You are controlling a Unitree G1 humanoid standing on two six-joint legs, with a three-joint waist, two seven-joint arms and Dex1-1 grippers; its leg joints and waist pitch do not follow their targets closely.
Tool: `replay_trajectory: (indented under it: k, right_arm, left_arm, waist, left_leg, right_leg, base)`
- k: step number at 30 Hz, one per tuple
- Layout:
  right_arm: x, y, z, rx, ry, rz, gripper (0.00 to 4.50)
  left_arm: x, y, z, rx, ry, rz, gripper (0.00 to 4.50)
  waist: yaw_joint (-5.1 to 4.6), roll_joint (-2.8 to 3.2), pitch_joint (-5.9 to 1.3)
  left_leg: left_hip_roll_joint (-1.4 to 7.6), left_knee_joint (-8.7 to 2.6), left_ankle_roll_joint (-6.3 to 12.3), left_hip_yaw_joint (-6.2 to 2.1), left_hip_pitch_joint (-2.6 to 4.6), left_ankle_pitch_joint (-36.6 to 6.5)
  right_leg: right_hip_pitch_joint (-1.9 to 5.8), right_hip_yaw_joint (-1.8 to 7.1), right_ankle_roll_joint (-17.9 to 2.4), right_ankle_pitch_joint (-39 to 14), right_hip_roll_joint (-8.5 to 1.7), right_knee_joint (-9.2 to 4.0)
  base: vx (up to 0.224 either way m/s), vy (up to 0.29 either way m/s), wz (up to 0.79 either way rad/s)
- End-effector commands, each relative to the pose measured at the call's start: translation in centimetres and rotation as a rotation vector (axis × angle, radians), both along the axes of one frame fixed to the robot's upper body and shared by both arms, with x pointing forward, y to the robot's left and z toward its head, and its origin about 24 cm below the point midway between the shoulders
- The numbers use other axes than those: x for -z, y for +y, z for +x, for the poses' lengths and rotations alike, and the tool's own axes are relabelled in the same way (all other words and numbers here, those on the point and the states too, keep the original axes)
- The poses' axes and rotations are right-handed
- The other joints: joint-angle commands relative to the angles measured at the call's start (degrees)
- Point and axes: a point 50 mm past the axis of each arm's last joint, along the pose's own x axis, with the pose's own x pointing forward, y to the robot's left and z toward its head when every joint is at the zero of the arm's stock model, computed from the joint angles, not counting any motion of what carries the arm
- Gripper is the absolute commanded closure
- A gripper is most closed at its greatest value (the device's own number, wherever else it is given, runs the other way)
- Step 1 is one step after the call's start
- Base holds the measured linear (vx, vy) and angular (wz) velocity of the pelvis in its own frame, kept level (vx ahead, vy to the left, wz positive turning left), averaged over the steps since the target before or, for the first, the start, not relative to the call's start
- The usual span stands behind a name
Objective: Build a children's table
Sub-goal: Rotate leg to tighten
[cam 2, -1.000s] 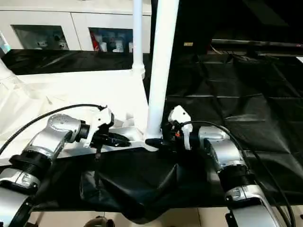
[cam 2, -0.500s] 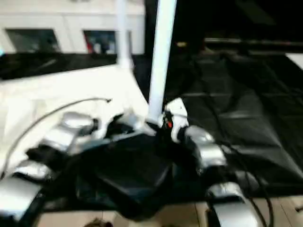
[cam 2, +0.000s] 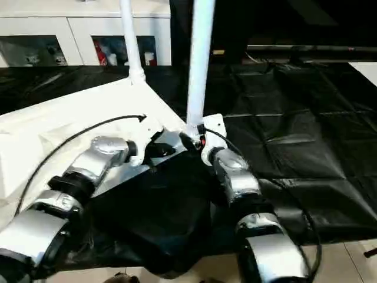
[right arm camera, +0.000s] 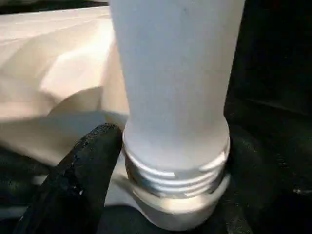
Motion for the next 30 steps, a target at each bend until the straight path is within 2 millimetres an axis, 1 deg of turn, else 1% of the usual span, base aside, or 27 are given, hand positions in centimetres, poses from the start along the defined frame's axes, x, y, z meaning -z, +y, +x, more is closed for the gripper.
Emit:
replay_trajectory:
  k: [1, 2, 3, 5, 6, 7, 8, 9, 11, 12, 13, 16, 17, 18, 19, 20, 21, 24, 26, 27, 29, 30]
  right_arm:
    - [-0.7, 2.5, -0.9, -0.239, -0.040, -0.002, 0.93]
    - [-0.7, 1.2, -1.6, -0.355, -0.048, -0.049, 0.93]
    - [-0.7, 0.9, -1.8, -0.379, -0.050, -0.062, 0.93]
    - [-0.7, -0.4, -2.3, -0.444, -0.047, -0.098, 0.93]
    - [-0.8, -1.0, -2.5, -0.468, -0.043, -0.104, 0.93]
    - [-0.9, -1.4, -2.7, -0.483, -0.040, -0.106, 0.93]
    - [-1.0, -1.7, -2.8, -0.497, -0.036, -0.102, 0.93]
    - [-1.1, -2.0, -2.9, -0.512, -0.034, -0.101, 0.93]
    - [-1.3, -2.7, -3.1, -0.536, -0.031, -0.109, 0.93]
    - [-1.3, -2.7, -3.1, -0.537, -0.031, -0.110, 0.93]
    - [-1.4, -3.2, -3.4, -0.563, -0.020, -0.119, 0.93]
    - [-1.3, -3.3, -3.7, -0.592, -0.004, -0.124, 0.93]
    - [-1.3, -3.3, -3.7, -0.594, -0.002, -0.125, 0.93]
    - [-1.2, -3.3, -3.8, -0.608, 0.005, -0.129, 0.93]
    - [-1.1, -3.3, -3.9, -0.615, 0.009, -0.129, 1.10]
    - [-1.1, -3.2, -3.9, -0.620, 0.012, -0.125, 1.10]
    - [-1.1, -3.1, -4.0, -0.622, 0.013, -0.122, 1.29]
    - [-1.2, -2.9, -4.0, -0.625, 0.017, -0.094, 1.32]
    - [-1.3, -2.9, -4.0, -0.626, 0.018, -0.081, 1.57]
    - [-1.3, -2.9, -4.0, -0.626, 0.018, -0.078, 1.66]
    - [-1.3, -2.8, -4.0, -0.619, 0.020, -0.061, 1.70]
    - [-1.0, -2.5, -3.9, -0.579, 0.023, -0.042, 1.73]
  left_arm:
    - [-2.4, -2.4, -0.3, 0.168, -0.086, -0.094, 4.50]
    - [-2.3, -1.8, -0.8, 0.231, -0.081, -0.102, 4.50]
    - [-2.3, -1.6, -1.0, 0.246, -0.080, -0.105, 4.50]
    - [-2.2, -1.1, -1.5, 0.298, -0.063, -0.104, 4.50]
    - [-2.1, -0.8, -1.7, 0.322, -0.058, -0.094, 4.50]
    - [-2.1, -0.6, -1.9, 0.336, -0.055, -0.088, 4.50]
    - [-2.1, -0.5, -2.0, 0.352, -0.056, -0.087, 4.50]
    - [-2.1, -0.3, -2.2, 0.370, -0.049, -0.092, 4.50]
    - [-2.1, -0.1, -2.6, 0.403, -0.035, -0.098, 4.50]
    - [-2.2, -0.1, -2.7, 0.404, -0.034, -0.098, 4.50]
    - [-2.2, 0.2, -3.1, 0.439, -0.014, -0.098, 4.50]
    - [-2.2, 0.5, -3.4, 0.456, -0.003, -0.093, 4.50]
    - [-2.2, 0.5, -3.4, 0.456, -0.003, -0.092, 4.50]
    - [-2.2, 0.6, -3.4, 0.455, -0.002, -0.088, 4.50]
    - [-2.2, 0.7, -3.4, 0.455, -0.002, -0.087, 4.50]
    - [-2.2, 0.7, -3.4, 0.454, -0.002, -0.086, 4.50]
    - [-2.2, 0.7, -3.4, 0.454, -0.002, -0.085, 4.50]
    - [-2.3, 0.8, -3.4, 0.452, -0.001, -0.084, 4.50]
    - [-2.4, 0.9, -3.4, 0.450, 0.000, -0.084, 4.50]
    - [-2.4, 0.9, -3.4, 0.449, 0.000, -0.083, 4.50]
    - [-2.4, 0.9, -3.4, 0.443, 0.001, -0.086, 4.50]
    - [-2.3, 0.9, -3.2, 0.413, 0.000, -0.093, 4.50]
  waist:
    - [0.51, 0.18, -4.54]
    - [0.81, 0.27, -4.64]
    - [1.05, 0.17, -4.64]
    - [1.44, 0.22, -4.64]
    - [1.55, 0.18, -4.56]
    - [1.92, 0.12, -4.44]
    - [2.15, 0.22, -4.37]
    - [2.32, 0.09, -4.33]
    - [2.55, 0.21, -4.24]
    - [2.63, 0.26, -4.29]
    - [2.67, 0.24, -4.26]
    - [2.60, 0.15, -4.29]
    - [2.61, -0.01, -4.29]
    - [2.58, 0.05, -4.31]
    - [2.57, -0.09, -4.35]
    - [2.54, -0.04, -4.36]
    - [2.52, -0.04, -4.40]
    - [2.52, -0.08, -4.43]
    - [2.51, 0.00, -4.40]
    - [2.50, -0.07, -4.38]
    - [2.50, -0.01, -4.38]
    - [2.52, 0.02, -4.36]
  left_leg:
    - [1.84, -3.52, 3.63, -1.10, 1.42, -10.0]
    - [1.96, -3.42, 4.12, -1.11, 1.47, -9.5]
    - [1.91, -3.26, 4.67, -0.92, 1.35, -9.2]
    - [2.05, -3.25, 4.78, -0.89, 1.54, -9.5]
    - [2.12, -3.32, 4.60, -0.90, 1.62, -10.0]
    - [2.18, -3.31, 4.38, -0.81, 1.77, -10.9]
    - [2.17, -3.41, 3.97, -0.84, 1.77, -11.4]
    - [2.26, -3.52, 3.49, -0.89, 1.85, -11.8]
    - [2.38, -3.62, 2.92, -0.91, 2.05, -12.8]
    - [2.39, -3.64, 2.76, -0.91, 2.16, -13.0]
    - [2.36, -3.69, 2.46, -0.92, 2.02, -13.0]
    - [2.23, -3.73, 2.33, -0.99, 1.86, -12.5]
    - [2.17, -3.68, 2.48, -0.98, 1.71, -12.1]
    - [2.12, -3.66, 2.55, -1.00, 1.68, -11.7]
    - [2.10, -3.63, 2.65, -1.00, 1.65, -11.4]
    - [2.11, -3.60, 2.73, -1.01, 1.60, -11.0]
    - [2.12, -3.59, 2.75, -1.02, 1.60, -10.9]
    - [2.12, -3.55, 2.94, -1.00, 1.61, -10.4]
    - [2.10, -3.54, 2.98, -0.96, 1.66, -10.5]
    - [2.05, -3.54, 2.96, -0.96, 1.64, -10.6]
    - [2.05, -3.54, 2.87, -0.97, 1.64, -10.7]
    - [2.07, -3.54, 2.76, -0.96, 1.65, -10.8]
  right_leg:
    - [3.47, 2.50, -14.4, -3.9, -4.74, -3.62]
    - [3.47, 2.44, -14.7, -2.7, -4.72, -3.44]
    - [3.44, 2.47, -15.0, -1.8, -4.63, -3.27]
    - [3.19, 2.50, -15.0, -2.8, -4.75, -3.37]
    - [3.13, 2.50, -15.1, -3.7, -4.82, -3.49]
    - [2.96, 2.60, -14.7, -5.6, -4.80, -3.72]
    - [2.89, 2.61, -14.3, -7.4, -4.82, -3.82]
    - [2.85, 2.60, -13.9, -8.9, -4.83, -3.97]
    - [2.54, 2.66, -13.4, -10.6, -4.84, -4.11]
    - [2.52, 2.67, -13.4, -10.8, -4.89, -4.14]
    - [2.56, 2.66, -13.2, -11.1, -4.87, -4.09]
    - [2.65, 2.59, -12.8, -11.3, -4.84, -4.08]
    - [2.74, 2.61, -12.6, -11.1, -4.90, -4.06]
    - [2.69, 2.59, -12.4, -11.2, -4.84, -4.05]
    - [2.71, 2.57, -12.4, -11.0, -4.87, -4.02]
    - [2.69, 2.57, -12.4, -10.7, -4.87, -3.98]
    - [2.73, 2.57, -12.4, -10.4, -4.85, -3.91]
    - [2.72, 2.54, -12.6, -9.9, -4.84, -3.87]
    - [2.63, 2.54, -12.6, -10.1, -4.75, -3.91]
    - [2.67, 2.54, -12.5, -10.4, -4.76, -3.94]
    - [2.65, 2.53, -12.4, -10.8, -4.78, -3.98]
    - [2.60, 2.56, -12.3, -11.0, -4.82, -4.03]
  base:
    - [0.000, 0.000, 0.00]
    - [0.000, 0.000, 0.00]
    - [0.000, 0.000, 0.00]
    - [0.000, 0.000, 0.00]
    - [0.000, 0.000, 0.00]
    - [0.000, 0.000, 0.00]
    - [0.000, 0.000, 0.00]
    - [0.000, 0.000, 0.00]
    - [0.000, 0.000, 0.00]
    - [0.000, 0.000, 0.00]
    - [0.000, 0.000, 0.00]
    - [0.000, 0.000, 0.00]
    - [0.000, 0.000, 0.00]
    - [0.000, 0.000, 0.00]
    - [0.000, 0.000, 0.00]
    - [0.000, 0.000, 0.00]
    - [0.000, 0.000, 0.00]
    - [0.000, 0.000, 0.00]
    - [0.000, 0.000, 0.00]
    - [0.000, 0.000, 0.00]
    - [0.000, 0.000, 0.00]
    - [0.000, 0.000, 0.00]
